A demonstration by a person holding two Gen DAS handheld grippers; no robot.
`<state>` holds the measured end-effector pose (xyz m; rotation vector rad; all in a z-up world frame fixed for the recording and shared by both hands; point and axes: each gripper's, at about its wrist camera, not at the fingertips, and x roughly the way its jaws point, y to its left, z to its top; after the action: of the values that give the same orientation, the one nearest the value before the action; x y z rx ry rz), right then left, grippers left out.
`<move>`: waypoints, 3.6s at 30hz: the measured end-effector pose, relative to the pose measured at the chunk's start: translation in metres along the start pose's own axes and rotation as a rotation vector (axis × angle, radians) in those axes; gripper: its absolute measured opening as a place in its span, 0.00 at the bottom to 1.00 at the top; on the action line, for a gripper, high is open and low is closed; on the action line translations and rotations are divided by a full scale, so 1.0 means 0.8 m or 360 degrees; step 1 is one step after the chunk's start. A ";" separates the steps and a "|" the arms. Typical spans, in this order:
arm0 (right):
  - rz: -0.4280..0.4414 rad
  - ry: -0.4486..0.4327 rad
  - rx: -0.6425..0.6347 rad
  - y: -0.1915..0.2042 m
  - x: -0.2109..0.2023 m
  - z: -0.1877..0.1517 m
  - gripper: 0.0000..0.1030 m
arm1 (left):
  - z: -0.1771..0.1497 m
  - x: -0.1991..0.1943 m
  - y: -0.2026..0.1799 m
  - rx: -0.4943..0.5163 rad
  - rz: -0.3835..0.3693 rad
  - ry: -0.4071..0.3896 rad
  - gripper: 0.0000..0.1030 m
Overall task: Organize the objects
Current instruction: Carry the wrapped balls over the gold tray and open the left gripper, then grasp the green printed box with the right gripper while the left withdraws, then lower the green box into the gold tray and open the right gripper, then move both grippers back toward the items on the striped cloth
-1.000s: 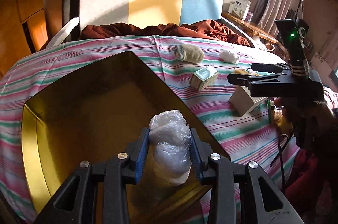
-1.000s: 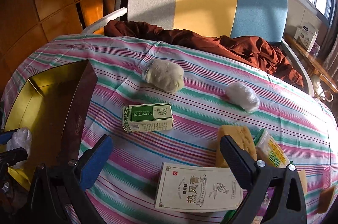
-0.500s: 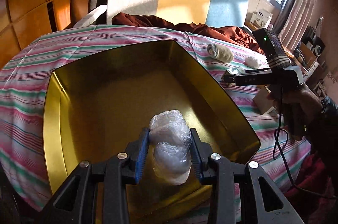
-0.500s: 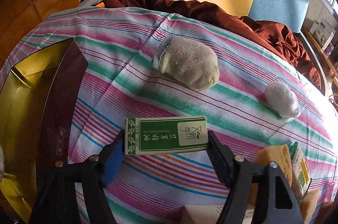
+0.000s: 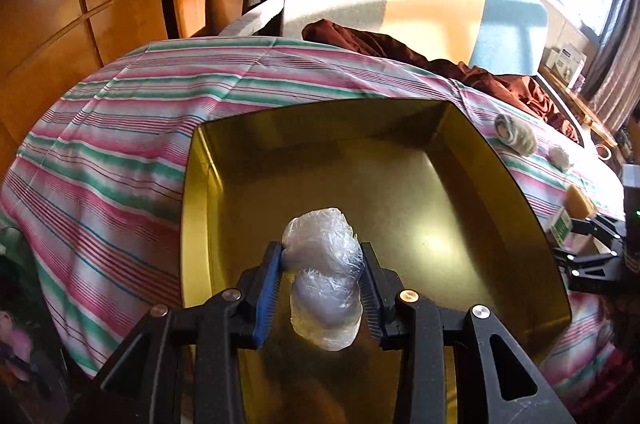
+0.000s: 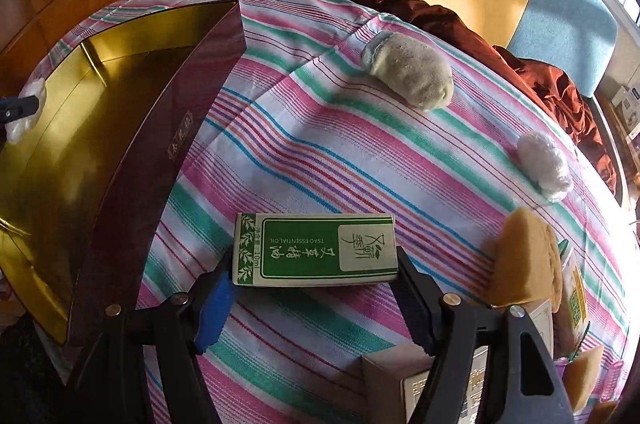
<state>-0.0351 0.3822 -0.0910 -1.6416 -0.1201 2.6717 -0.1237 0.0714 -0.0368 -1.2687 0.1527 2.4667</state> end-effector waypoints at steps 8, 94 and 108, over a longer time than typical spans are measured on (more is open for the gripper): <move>-0.0008 -0.0024 -0.0009 0.000 0.001 0.001 0.71 | 0.058 0.059 0.040 -0.0067 0.0219 0.0048 0.49; -0.0064 -0.0418 0.0208 0.031 -0.123 0.012 0.91 | -0.088 -0.104 -0.021 -0.0003 0.0000 -0.0236 0.95; -0.0447 -0.0552 0.1412 -0.235 -0.169 -0.131 1.00 | -0.039 -0.085 -0.208 0.0495 -0.0329 -0.0203 1.00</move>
<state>0.1126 0.5701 -0.0052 -0.8159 0.6738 2.2245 -0.0035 0.2000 0.0107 -0.9444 0.3389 2.2333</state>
